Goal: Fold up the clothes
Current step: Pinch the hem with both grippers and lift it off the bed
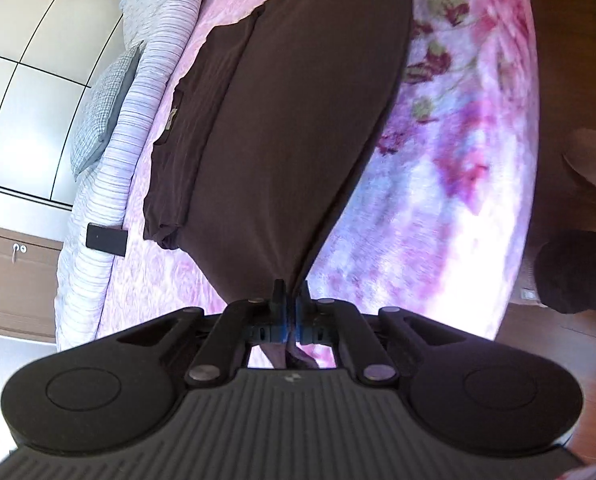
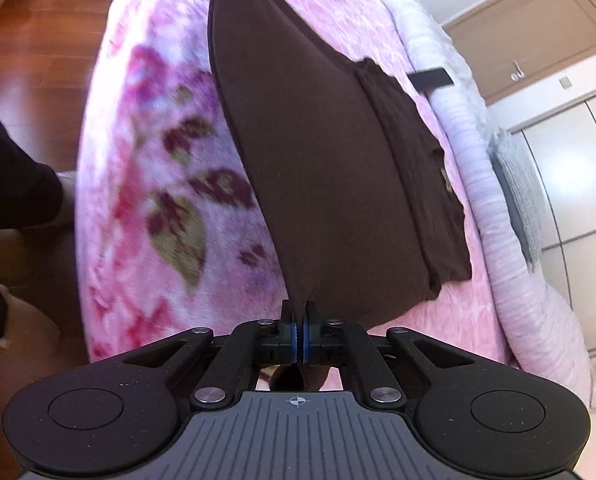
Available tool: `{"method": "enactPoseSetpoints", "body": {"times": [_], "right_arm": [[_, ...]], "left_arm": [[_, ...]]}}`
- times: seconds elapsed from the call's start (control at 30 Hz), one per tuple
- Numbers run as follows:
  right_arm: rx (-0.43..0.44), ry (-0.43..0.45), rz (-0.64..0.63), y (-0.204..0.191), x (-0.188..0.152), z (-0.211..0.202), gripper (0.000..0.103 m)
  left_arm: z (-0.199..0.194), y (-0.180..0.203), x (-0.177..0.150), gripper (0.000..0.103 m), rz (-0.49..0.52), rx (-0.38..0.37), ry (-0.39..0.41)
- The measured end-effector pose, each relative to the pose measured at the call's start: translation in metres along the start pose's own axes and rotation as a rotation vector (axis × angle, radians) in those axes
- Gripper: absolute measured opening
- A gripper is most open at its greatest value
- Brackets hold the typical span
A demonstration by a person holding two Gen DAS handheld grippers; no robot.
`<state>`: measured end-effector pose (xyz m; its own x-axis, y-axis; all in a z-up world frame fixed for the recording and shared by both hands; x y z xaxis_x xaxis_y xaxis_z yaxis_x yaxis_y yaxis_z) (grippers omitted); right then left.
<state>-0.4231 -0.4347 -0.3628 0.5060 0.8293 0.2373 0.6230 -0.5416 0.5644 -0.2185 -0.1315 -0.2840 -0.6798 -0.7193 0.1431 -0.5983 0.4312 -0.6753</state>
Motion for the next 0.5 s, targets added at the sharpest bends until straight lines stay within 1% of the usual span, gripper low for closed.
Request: {"method": "enactPoseSetpoints", "body": {"times": [0.17,0.33,0.4,0.43,0.5], "right_arm": [[0.087,0.006,0.004,-0.022,-0.003,-0.038,0.002],[0.197,-0.003,0.024,-0.041,-0.007,-0.085,0.002],[0.234,-0.01,0.039,-0.041,-0.01,-0.106,0.002],[0.244,-0.014,0.046,-0.038,-0.012,-0.115,0.002],[0.226,-0.006,0.06,-0.021,-0.01,-0.126,0.002]], "left_arm": [[-0.041,0.018,-0.006,0.002,-0.011,-0.062,-0.021],[-0.102,0.045,0.0,0.001,-0.041,-0.132,-0.046],[-0.124,0.051,0.005,0.002,-0.052,-0.161,-0.053],[-0.127,0.046,0.009,0.002,-0.056,-0.159,-0.053],[-0.132,0.035,0.015,0.002,-0.065,-0.155,-0.052]]}}
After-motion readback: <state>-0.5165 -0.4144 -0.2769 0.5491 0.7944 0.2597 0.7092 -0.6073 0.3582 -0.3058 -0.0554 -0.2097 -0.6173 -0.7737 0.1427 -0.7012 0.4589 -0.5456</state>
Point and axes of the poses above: each gripper's, at about its wrist camera, not at the fingertips, and z roughly the way its jaws point, y to its right, x to its top, the point moved 3 cm from there along z, roughly the way its jaws point, and after that the axes turned 3 degrees about -y, right-handed, at the moved point
